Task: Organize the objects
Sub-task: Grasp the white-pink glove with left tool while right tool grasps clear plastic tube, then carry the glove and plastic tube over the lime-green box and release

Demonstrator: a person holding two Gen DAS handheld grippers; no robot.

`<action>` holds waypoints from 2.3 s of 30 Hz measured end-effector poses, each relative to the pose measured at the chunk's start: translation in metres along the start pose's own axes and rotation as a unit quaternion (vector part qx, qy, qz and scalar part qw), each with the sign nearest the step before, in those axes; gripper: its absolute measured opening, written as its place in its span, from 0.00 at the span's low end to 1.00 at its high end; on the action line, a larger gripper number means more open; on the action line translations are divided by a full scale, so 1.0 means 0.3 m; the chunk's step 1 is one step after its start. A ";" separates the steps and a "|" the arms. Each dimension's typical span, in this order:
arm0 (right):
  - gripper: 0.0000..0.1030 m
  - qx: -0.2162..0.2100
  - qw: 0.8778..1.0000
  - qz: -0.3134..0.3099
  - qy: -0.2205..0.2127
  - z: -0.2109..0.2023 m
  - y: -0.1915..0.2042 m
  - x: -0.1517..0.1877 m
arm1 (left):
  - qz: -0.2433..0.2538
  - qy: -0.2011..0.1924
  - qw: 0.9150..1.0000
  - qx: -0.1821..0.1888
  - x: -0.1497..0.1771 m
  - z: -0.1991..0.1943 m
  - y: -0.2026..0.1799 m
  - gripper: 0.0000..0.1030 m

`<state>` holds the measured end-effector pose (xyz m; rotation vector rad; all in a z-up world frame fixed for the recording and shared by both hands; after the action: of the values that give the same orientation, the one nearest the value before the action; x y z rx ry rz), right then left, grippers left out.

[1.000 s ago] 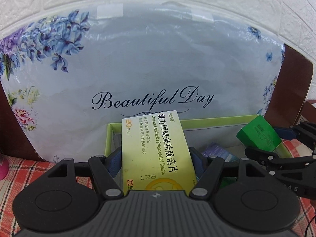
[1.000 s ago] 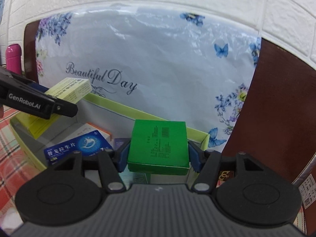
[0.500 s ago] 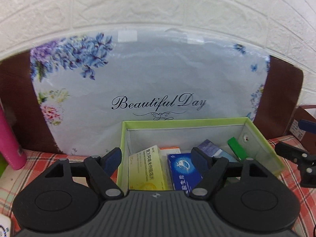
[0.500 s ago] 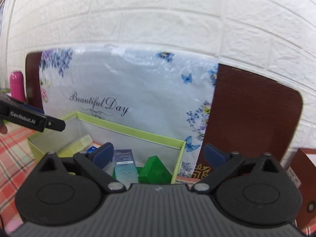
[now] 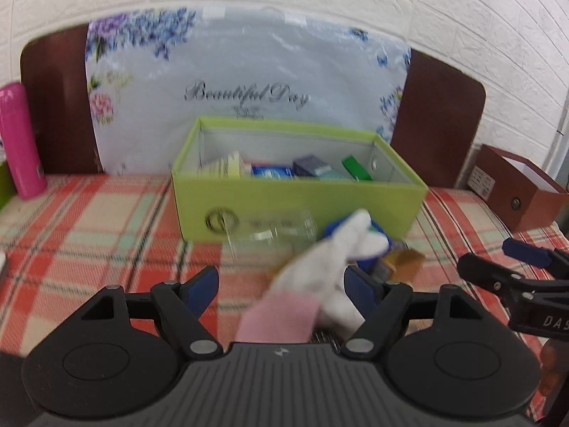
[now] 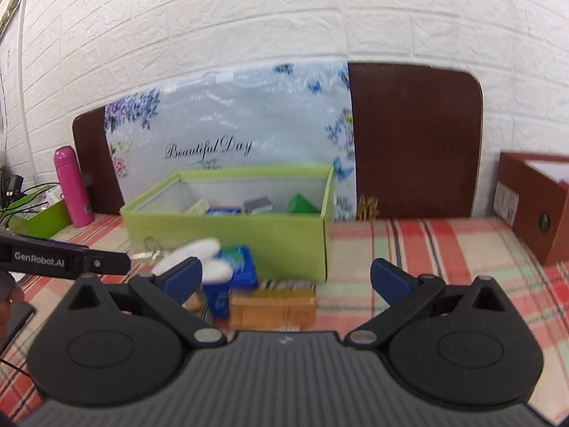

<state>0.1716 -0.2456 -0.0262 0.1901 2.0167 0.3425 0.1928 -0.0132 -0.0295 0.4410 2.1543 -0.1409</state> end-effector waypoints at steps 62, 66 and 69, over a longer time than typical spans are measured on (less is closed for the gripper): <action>0.43 0.002 0.990 -0.004 0.141 -0.317 -0.150 0.350 | 0.038 0.067 0.985 0.153 0.288 -0.116 -0.157 0.58; 0.47 -0.009 0.990 -0.019 0.138 -0.287 -0.117 0.341 | 0.001 0.039 0.994 0.098 0.287 -0.158 -0.066 0.72; 0.48 -0.011 0.990 -0.013 0.143 -0.264 -0.110 0.347 | -0.013 0.029 0.998 0.054 0.261 -0.131 -0.014 0.78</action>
<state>0.0543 -0.2600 -0.0912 0.1043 2.2952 0.3920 0.1198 0.0133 -0.0701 0.4841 2.2182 -0.2638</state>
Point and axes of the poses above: each gripper's, at about its wrist camera, not at the fingertips, and z roughly the way its jaws point, y to its left, x to its underside, the point moved 6 cm from there along z, roughly the way its jaws point, and after that the axes turned 14 degrees about z, right-handed, at the moved point
